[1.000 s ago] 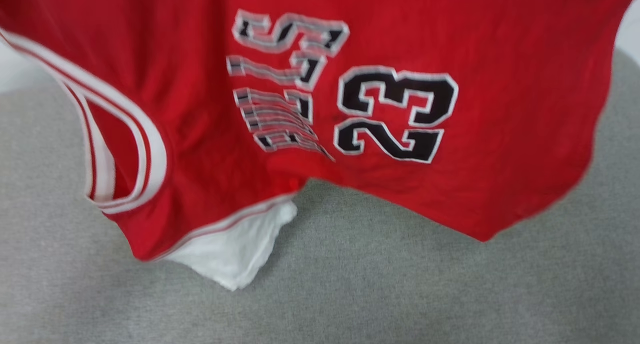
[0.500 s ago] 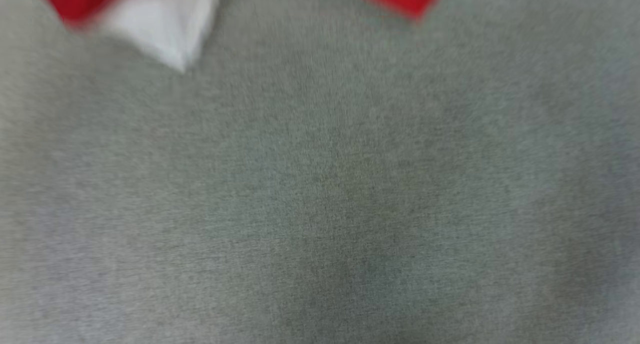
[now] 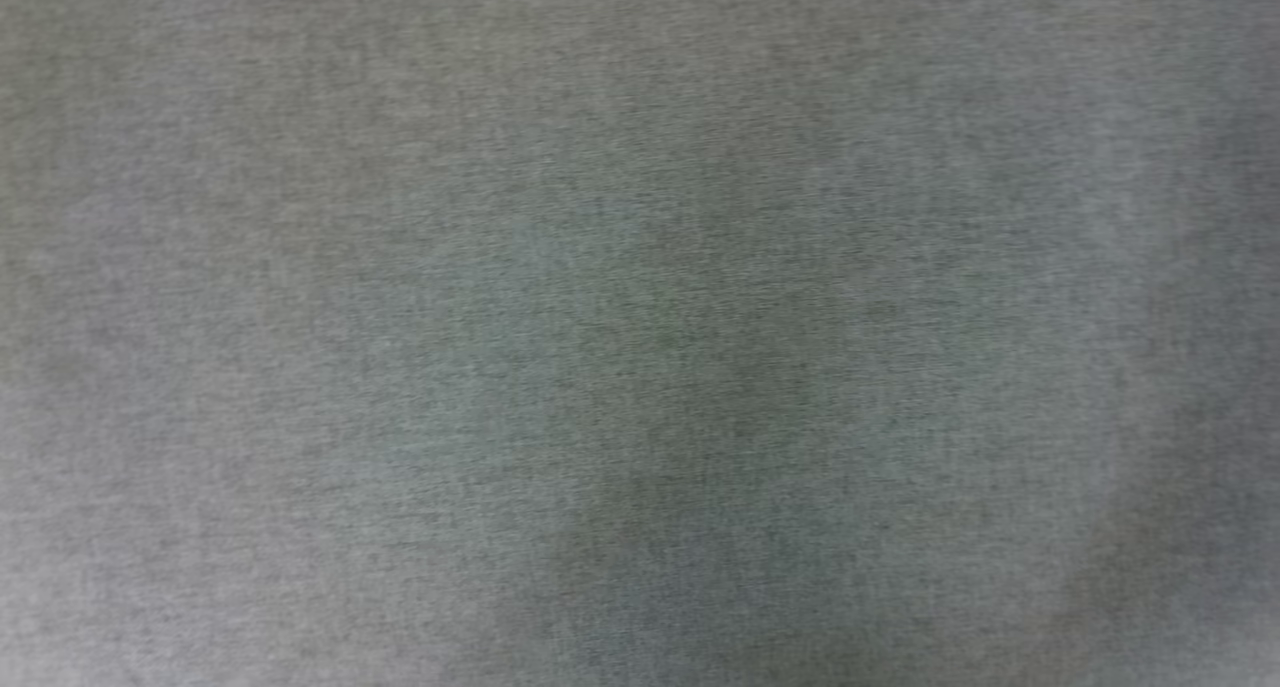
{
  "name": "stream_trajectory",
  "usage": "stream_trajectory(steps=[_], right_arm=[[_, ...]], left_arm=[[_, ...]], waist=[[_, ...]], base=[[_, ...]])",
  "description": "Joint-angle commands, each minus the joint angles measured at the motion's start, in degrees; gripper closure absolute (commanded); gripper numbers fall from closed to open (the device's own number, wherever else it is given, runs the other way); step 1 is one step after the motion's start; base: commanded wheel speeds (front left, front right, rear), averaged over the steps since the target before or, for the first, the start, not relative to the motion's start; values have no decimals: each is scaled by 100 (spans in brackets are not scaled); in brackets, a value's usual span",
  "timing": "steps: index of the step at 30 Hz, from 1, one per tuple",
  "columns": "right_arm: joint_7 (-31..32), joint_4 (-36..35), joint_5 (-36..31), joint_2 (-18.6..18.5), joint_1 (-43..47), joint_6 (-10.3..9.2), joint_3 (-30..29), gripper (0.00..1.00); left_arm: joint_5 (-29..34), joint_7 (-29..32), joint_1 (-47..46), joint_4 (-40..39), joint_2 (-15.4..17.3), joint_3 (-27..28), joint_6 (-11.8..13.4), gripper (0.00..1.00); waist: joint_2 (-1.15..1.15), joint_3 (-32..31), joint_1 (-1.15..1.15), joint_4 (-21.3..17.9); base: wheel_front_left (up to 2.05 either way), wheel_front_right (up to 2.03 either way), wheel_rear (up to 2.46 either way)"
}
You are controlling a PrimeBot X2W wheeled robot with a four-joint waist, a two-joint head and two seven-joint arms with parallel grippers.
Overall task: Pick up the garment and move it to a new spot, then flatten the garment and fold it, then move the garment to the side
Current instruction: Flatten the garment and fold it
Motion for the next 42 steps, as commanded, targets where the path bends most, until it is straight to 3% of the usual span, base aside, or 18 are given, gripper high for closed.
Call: stream_trajectory(steps=[1, 5, 11, 21, 28, 42], right_arm=[[-61, 57, 4, -1, 146, -6, 48, 100], [-538, 73, -146, -276, 504, -6, 543, 100], [-906, 156, 88, -324, 1429, -5, 946, 100], [-1088, 208, 712, -704, 3434, -5, 1630, 100], [-1107, -124, 1133, -1113, 4725, -5, 1978, 100], [-641, -590, 2110, -1703, 6723, -6, 1733, 100]], left_arm=[[-45, -54, 157, 29, -7, -23, -5, 100], [-219, -252, 855, 24, -159, -117, -25, 100], [-361, -334, 2348, -245, -219, -179, 9, 100], [-511, -344, 5571, -1474, -238, -210, 413, 100], [-662, -345, 7314, -1985, -7, -510, 637, 100], [-1376, 200, 9454, -3368, 650, -929, 970, 100]], waist=[[0, 21, -2, 52], [0, -56, -2, 180], [0, -395, -2, 298], [0, -1487, -2, 486], [0, -2189, -2, 660], [0, -3274, -2, 929]], base=[[0, 0, 0], [0, 0, 0], [0, 0, 0], [0, 0, 0], [0, 0, 0], [0, 0, 0]])
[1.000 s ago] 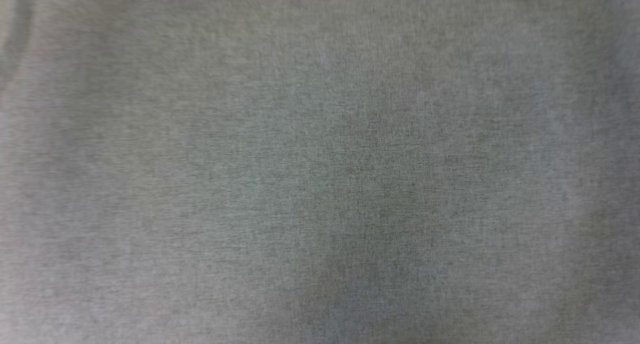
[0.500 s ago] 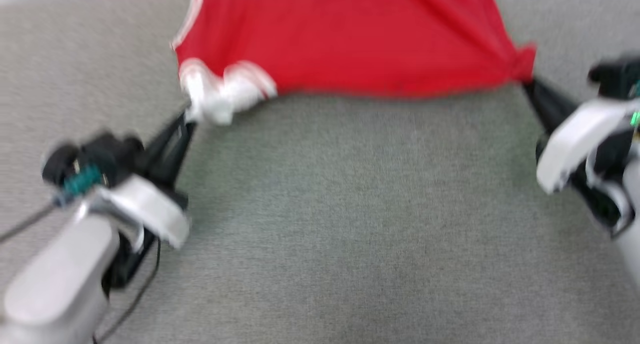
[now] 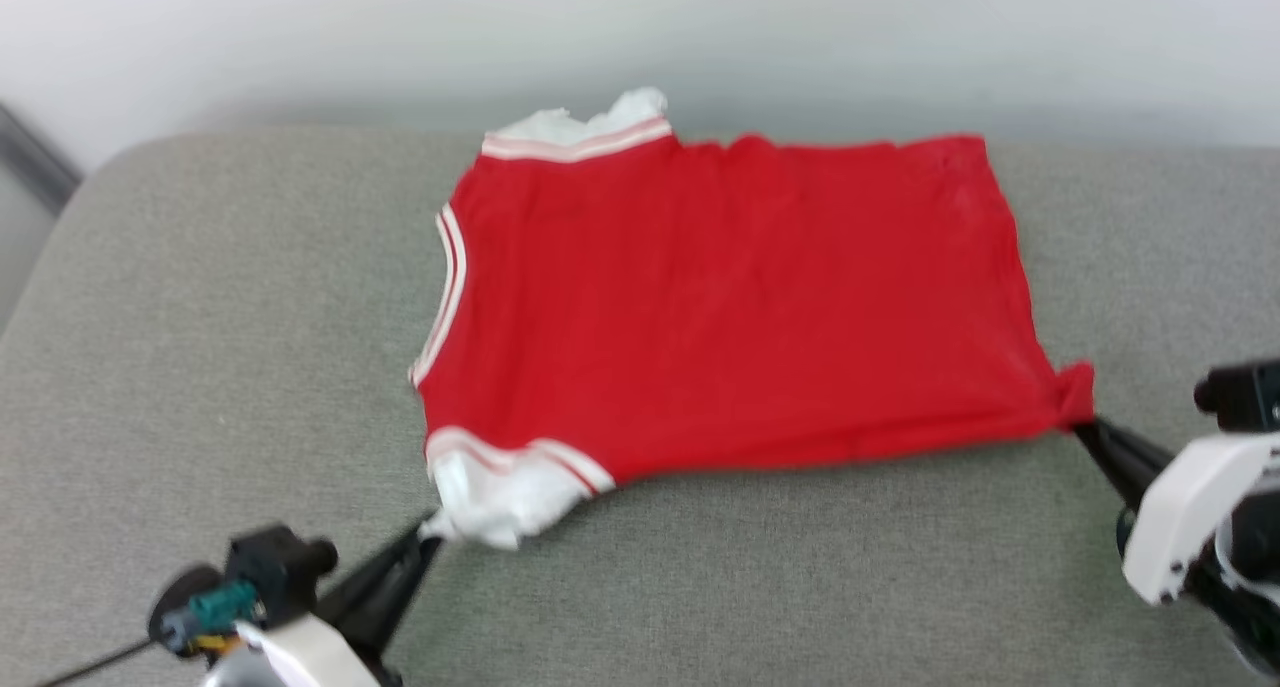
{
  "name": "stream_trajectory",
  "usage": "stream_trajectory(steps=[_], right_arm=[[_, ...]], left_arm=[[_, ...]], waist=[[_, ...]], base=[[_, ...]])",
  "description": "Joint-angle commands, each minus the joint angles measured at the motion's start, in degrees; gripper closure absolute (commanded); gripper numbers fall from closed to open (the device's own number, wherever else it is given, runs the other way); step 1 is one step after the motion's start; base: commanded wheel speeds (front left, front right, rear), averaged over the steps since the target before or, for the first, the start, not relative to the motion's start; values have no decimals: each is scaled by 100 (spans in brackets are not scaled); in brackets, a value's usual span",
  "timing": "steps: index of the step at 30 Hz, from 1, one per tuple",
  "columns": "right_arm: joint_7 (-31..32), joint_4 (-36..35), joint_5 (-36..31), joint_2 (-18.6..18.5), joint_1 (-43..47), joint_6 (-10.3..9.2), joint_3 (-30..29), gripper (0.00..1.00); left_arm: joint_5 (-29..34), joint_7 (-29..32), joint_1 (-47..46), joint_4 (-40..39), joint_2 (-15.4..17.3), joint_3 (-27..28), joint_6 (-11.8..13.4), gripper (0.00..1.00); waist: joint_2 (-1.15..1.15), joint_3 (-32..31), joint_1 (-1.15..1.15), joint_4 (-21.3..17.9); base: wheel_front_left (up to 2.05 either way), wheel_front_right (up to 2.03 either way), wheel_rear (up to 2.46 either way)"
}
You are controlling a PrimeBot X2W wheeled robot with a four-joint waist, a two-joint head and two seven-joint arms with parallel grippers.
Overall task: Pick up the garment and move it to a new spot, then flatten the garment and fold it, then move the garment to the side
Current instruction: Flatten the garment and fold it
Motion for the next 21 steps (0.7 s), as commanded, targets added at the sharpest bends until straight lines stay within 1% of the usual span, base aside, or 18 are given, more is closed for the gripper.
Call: stream_trajectory(steps=[1, 2, 3, 4, 5, 10, 14, 15, 21], right_arm=[[16, -22, 25, -46, 91, -6, -30, 100], [179, -196, 177, -111, 417, -5, -89, 100], [179, -196, 177, -111, 417, -5, -89, 100], [381, -370, 335, -169, 749, -6, -189, 100], [381, -370, 335, -169, 749, -6, -189, 100], [844, -854, 475, -250, 1514, -5, -538, 100], [1174, -1235, 526, -160, 2071, -6, -955, 100], [1377, -1519, 503, -86, 2374, -5, -1242, 100], [1701, -1940, 309, 76, 2527, -5, -1641, 100]], left_arm=[[-22, 7, 69, -15, 8, -4, 13, 100], [-94, 79, 312, -190, 67, -102, 79, 100], [-94, 79, 312, -190, 67, -102, 79, 100], [-178, 135, 550, -335, 122, -172, 131, 100], [-178, 135, 550, -335, 122, -172, 131, 100], [-357, 273, 1080, -654, 324, -341, 248, 100], [-455, 287, 1329, -816, 452, -402, 248, 100], [-377, 270, 1321, -876, 512, -425, 237, 100], [-273, 79, 1100, -913, 479, -282, 222, 100]], waist=[[0, -184, 2, 53], [0, -321, 2, 59], [0, -321, 2, 59], [0, -428, 2, 56], [0, -428, 2, 56], [0, -608, 2, 28], [0, -650, 2, 7], [0, -613, 2, -6], [0, -497, 2, -43]], base=[[0, 0, 0], [0, 0, 0], [0, 0, 0], [0, 0, 0], [0, 0, 0], [0, 0, 0], [0, 0, 0], [0, 0, 0], [0, 0, 0]])
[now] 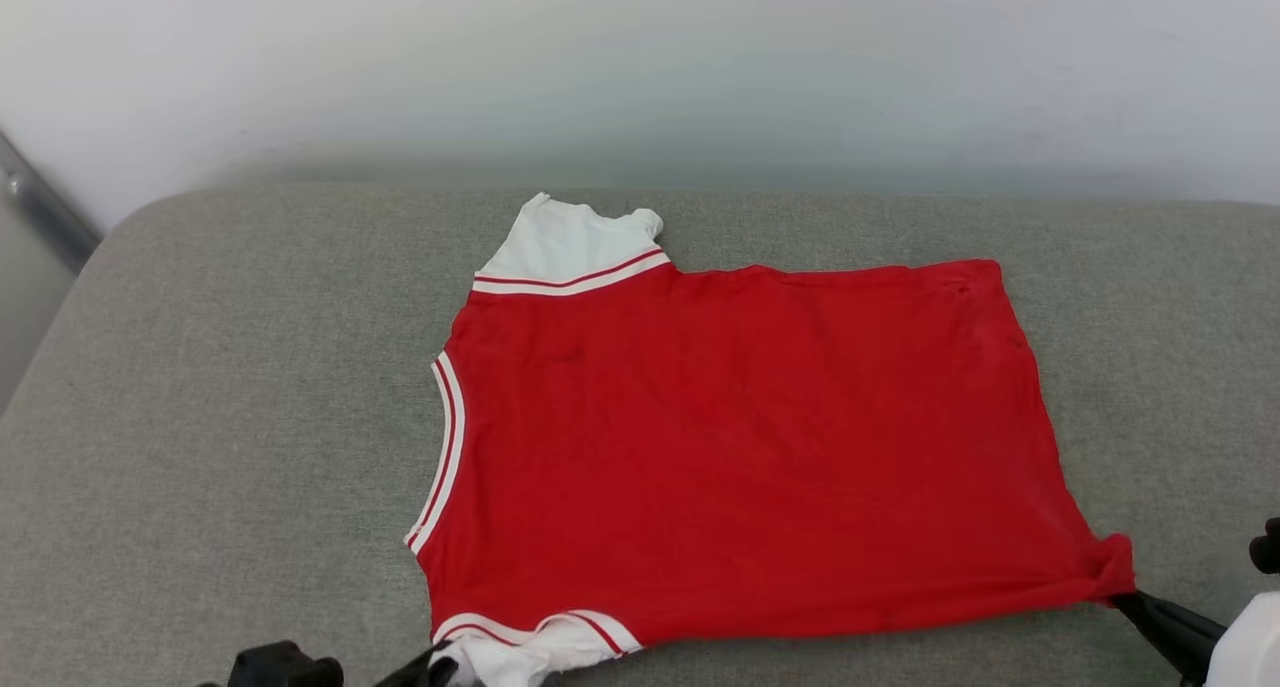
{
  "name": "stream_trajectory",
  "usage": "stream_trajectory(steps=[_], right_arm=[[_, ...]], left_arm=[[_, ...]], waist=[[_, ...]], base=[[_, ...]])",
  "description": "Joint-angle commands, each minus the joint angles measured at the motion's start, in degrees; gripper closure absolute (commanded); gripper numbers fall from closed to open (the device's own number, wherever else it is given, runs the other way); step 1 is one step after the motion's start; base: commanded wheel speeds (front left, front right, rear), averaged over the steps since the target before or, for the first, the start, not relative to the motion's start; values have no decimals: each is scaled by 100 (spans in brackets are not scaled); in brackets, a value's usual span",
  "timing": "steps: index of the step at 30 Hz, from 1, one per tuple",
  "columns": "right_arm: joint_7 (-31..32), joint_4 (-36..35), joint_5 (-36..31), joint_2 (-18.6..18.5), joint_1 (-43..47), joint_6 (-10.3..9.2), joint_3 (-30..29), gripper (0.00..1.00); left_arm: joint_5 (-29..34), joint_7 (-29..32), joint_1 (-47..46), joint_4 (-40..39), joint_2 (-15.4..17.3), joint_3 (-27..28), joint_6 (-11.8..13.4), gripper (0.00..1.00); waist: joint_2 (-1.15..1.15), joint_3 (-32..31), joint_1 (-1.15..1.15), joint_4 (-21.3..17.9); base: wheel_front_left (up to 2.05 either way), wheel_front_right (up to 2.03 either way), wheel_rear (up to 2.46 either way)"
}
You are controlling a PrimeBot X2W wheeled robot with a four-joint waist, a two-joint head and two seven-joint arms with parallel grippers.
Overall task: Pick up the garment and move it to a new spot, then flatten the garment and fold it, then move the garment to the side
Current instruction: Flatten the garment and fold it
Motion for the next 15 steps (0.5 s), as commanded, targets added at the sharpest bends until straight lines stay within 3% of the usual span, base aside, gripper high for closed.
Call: stream_trajectory(steps=[1, 7, 15], right_arm=[[21, -46, -36, 29, -8, -4, -45, 100], [259, -329, -134, 150, -219, -4, -269, 100], [593, -472, -352, 208, -809, -4, -252, 100]], left_arm=[[25, -45, -98, -24, -2, 49, 0, 100], [202, -186, -545, -223, 11, 297, -34, 100], [424, 89, -1457, -190, 1, 548, -134, 100]], waist=[[0, 26, 1, -12], [0, 232, 1, -39], [0, 788, 1, -100]], base=[[0, 0, 0], [0, 0, 0], [0, 0, 0]])
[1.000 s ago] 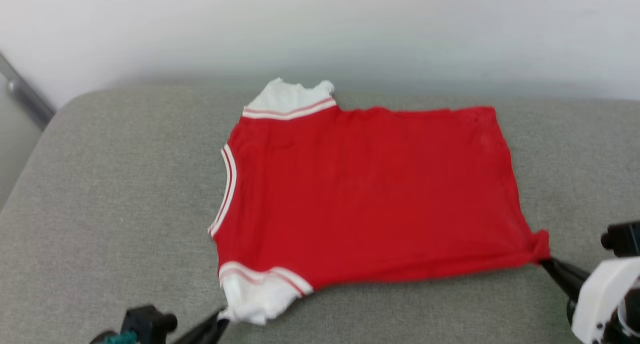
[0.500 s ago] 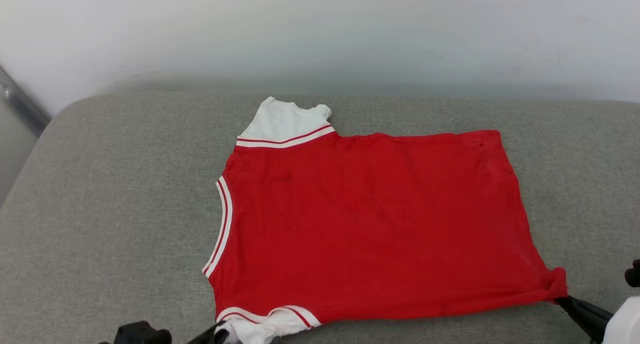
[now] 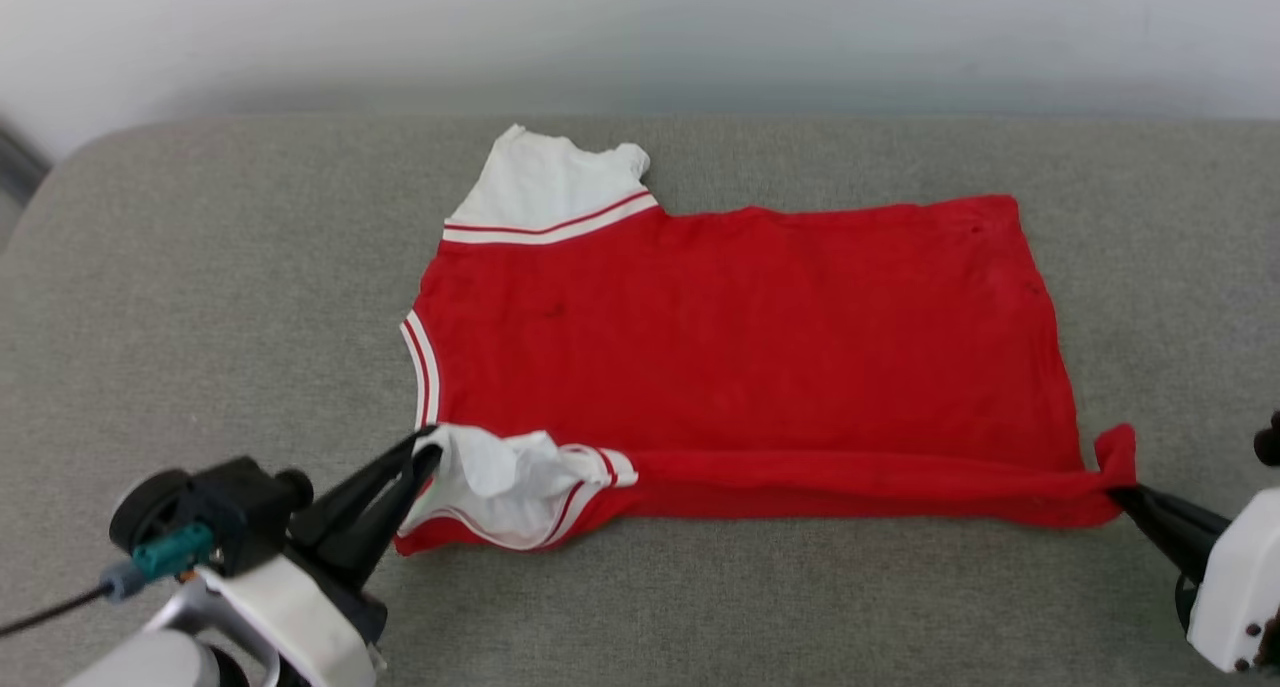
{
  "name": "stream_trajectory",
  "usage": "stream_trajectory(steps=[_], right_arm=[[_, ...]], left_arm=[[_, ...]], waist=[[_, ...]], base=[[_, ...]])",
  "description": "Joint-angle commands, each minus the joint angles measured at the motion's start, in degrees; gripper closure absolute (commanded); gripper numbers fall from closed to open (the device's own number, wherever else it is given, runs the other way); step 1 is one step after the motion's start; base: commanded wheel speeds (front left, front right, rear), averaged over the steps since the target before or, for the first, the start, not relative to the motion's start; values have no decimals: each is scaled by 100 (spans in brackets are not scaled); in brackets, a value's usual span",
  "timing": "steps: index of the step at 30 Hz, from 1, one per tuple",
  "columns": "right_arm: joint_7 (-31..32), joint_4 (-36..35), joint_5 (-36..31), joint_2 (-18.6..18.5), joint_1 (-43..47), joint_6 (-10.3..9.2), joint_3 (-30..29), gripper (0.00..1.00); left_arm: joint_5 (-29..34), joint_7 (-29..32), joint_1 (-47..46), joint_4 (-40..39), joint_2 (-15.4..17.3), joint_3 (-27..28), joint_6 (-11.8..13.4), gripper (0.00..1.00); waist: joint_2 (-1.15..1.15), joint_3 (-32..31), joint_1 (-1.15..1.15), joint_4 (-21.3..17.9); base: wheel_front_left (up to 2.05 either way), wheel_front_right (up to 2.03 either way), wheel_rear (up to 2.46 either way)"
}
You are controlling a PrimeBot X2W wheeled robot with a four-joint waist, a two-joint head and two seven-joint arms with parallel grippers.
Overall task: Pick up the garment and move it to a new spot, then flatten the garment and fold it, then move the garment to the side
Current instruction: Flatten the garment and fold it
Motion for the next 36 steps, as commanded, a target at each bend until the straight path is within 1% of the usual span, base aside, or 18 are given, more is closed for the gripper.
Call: stream_trajectory(steps=[1, 5, 11, 18, 21, 22, 23, 24, 27, 33, 36], right_arm=[[83, 7, -80, 24, -210, -2, 34, 100], [321, 176, -246, 36, -657, -2, 179, 100], [375, 530, -517, 37, -1326, -2, 480, 100], [326, 996, -665, 2, -1736, -2, 694, 100], [317, 1141, -668, 10, -1794, -2, 747, 100], [300, 1178, -703, 1, -1795, -2, 766, 59], [304, 1239, -713, 3, -1781, -3, 776, 0], [249, 1249, -765, -3, -1775, -3, 808, 0], [144, 1331, -776, 48, -1707, -3, 798, 0], [-94, 1218, -848, 95, -1564, -2, 757, 0], [-175, 1049, -944, 158, -1398, -2, 656, 0]], left_arm=[[7, 66, -223, 87, -49, 56, -71, 100], [-206, 177, -616, 388, -151, 158, -298, 100], [-120, 410, -1113, 1031, -345, 27, -605, 100], [-37, 306, -1581, 1951, -805, -134, -864, 100], [11, 253, -1716, 2281, -965, -204, -908, 100], [14, 244, -1744, 2388, -1014, -225, -909, 100], [59, 198, -1778, 2490, -1061, -231, -884, 26], [64, 180, -1801, 2589, -1108, -248, -882, 0], [28, 97, -1827, 2782, -1228, -230, -867, 0], [-257, 146, -1506, 2905, -1313, -166, -715, 0], [-413, 222, -1332, 2768, -1263, -91, -508, 0]], waist=[[0, 270, 0, -25], [0, 608, 0, -49], [0, 986, 0, -34], [0, 1137, 0, 37], [0, 1129, 0, 58], [0, 1107, 0, 69], [0, 1073, 0, 81], [0, 1035, 0, 87], [0, 896, 0, 93], [0, 465, 0, 104], [0, 264, 0, 121]], base=[[0, 0, 0], [0, 0, 0], [0, 0, 0], [0, 0, 0], [0, 0, 0], [0, 0, 0], [0, 0, 0], [0, 0, 0], [0, 0, 0], [0, 0, 0], [0, 0, 0]])
